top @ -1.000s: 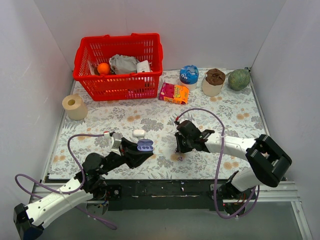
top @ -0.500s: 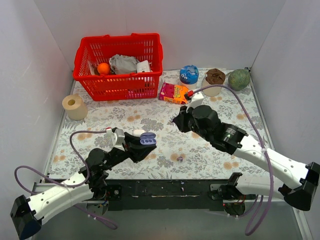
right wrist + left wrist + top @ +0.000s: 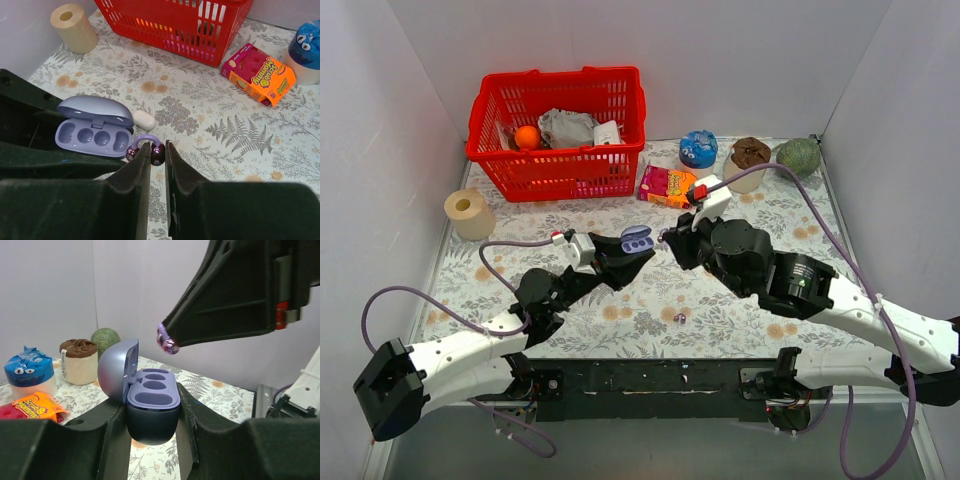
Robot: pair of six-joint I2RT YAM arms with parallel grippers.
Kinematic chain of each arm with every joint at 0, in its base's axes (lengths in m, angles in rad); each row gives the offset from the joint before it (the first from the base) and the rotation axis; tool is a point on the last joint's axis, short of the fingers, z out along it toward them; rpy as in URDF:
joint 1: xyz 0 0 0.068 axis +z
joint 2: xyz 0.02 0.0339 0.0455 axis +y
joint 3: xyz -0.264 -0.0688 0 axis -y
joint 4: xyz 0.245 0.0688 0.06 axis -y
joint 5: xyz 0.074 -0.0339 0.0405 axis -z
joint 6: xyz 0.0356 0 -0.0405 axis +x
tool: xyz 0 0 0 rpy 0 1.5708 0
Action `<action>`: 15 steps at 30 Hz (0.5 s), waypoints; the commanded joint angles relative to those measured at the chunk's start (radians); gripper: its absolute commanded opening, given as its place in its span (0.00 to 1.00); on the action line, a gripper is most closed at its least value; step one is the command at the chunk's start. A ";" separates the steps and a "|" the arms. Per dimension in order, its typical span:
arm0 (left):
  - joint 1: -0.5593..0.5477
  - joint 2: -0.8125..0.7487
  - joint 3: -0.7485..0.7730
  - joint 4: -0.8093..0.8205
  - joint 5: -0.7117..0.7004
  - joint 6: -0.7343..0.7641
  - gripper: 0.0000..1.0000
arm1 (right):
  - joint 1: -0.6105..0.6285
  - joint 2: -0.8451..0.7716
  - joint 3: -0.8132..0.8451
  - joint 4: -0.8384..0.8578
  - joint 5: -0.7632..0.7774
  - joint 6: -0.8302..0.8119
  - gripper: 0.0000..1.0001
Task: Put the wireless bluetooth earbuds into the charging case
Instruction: Place the earbud in the charging case.
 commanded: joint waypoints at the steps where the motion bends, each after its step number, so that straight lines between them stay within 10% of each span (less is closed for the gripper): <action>1: 0.001 0.059 0.052 0.110 -0.045 0.081 0.00 | 0.033 -0.053 0.005 0.034 0.077 -0.017 0.01; 15: 0.001 0.118 0.066 0.146 -0.054 0.094 0.00 | 0.073 -0.026 -0.057 0.158 0.104 -0.082 0.01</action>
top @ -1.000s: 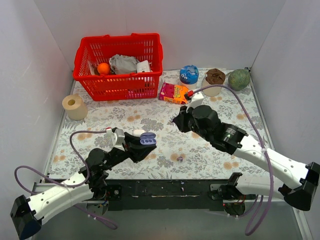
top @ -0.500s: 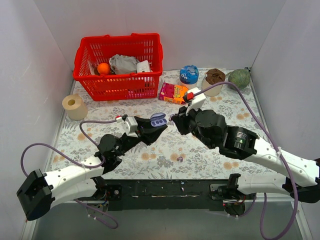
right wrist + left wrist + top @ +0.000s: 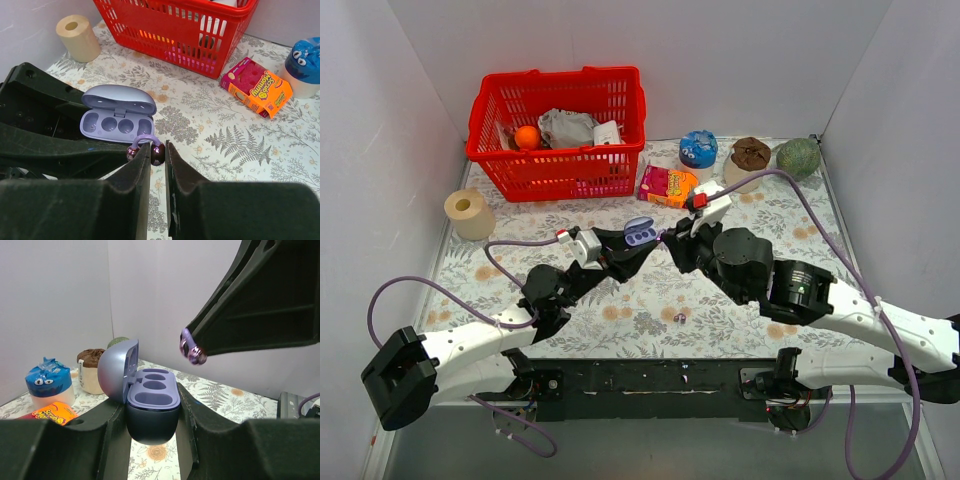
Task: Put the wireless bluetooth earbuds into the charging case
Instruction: Place the earbud in the charging case.
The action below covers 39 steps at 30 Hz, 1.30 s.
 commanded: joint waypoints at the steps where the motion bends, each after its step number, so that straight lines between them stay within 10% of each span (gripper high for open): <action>1: 0.001 -0.008 0.031 0.030 -0.007 0.010 0.00 | 0.007 0.020 -0.017 0.097 0.044 -0.034 0.01; 39: -0.002 -0.032 -0.021 0.012 -0.011 -0.015 0.00 | 0.007 0.091 0.017 0.194 0.056 -0.071 0.01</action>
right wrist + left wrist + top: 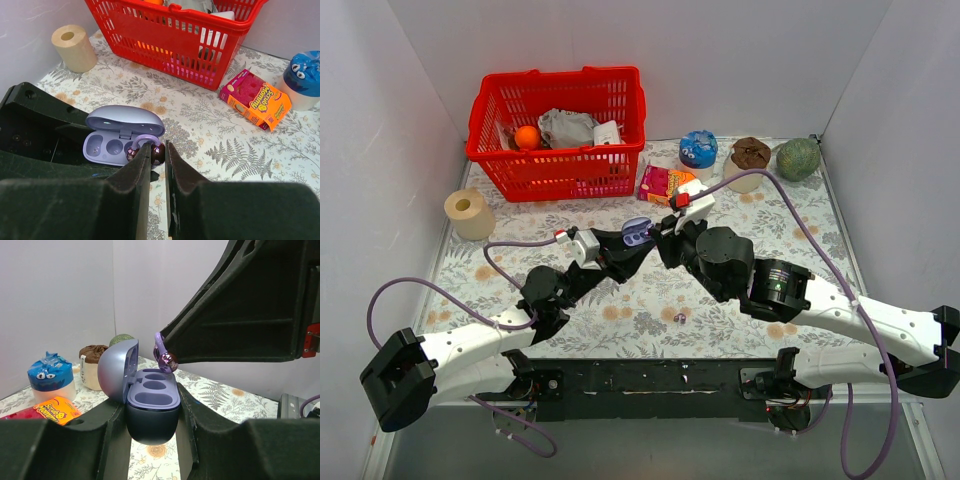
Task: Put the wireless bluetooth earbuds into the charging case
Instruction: Place the earbud in the charging case.
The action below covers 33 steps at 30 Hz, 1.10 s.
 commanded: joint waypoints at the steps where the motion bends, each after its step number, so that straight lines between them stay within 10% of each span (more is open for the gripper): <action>1: -0.004 -0.019 -0.007 0.019 0.011 -0.003 0.00 | 0.005 0.010 0.037 0.055 0.015 -0.018 0.01; 33: -0.016 -0.024 0.006 0.031 0.006 -0.009 0.00 | 0.006 0.018 0.022 -0.043 -0.038 0.001 0.07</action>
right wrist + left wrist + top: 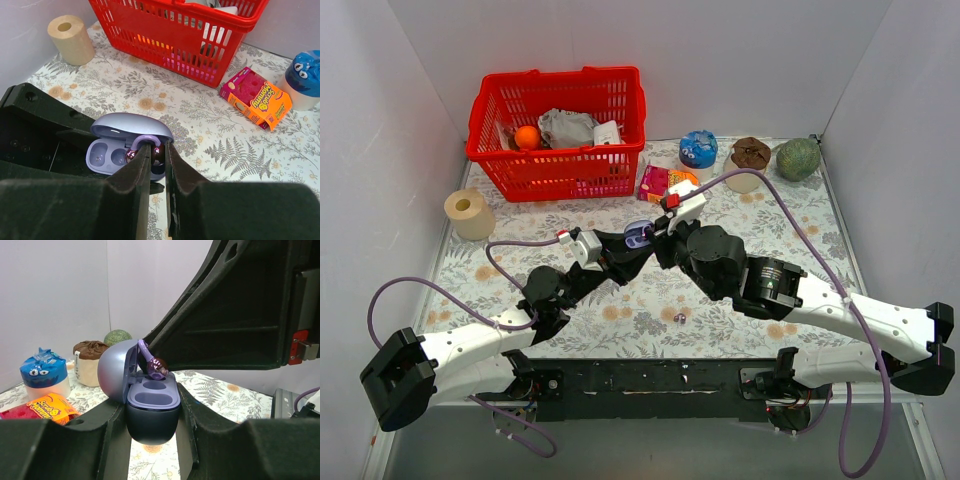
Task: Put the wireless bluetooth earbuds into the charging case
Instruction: Place the earbud in the charging case.
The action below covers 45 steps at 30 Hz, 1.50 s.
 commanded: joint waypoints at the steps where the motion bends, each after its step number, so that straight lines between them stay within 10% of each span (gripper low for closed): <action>1: -0.005 -0.023 0.007 0.047 -0.005 0.000 0.00 | 0.005 -0.023 0.006 -0.034 -0.025 0.015 0.08; 45: -0.005 -0.025 -0.006 0.087 -0.013 -0.033 0.00 | 0.005 -0.063 0.012 -0.108 0.000 0.043 0.31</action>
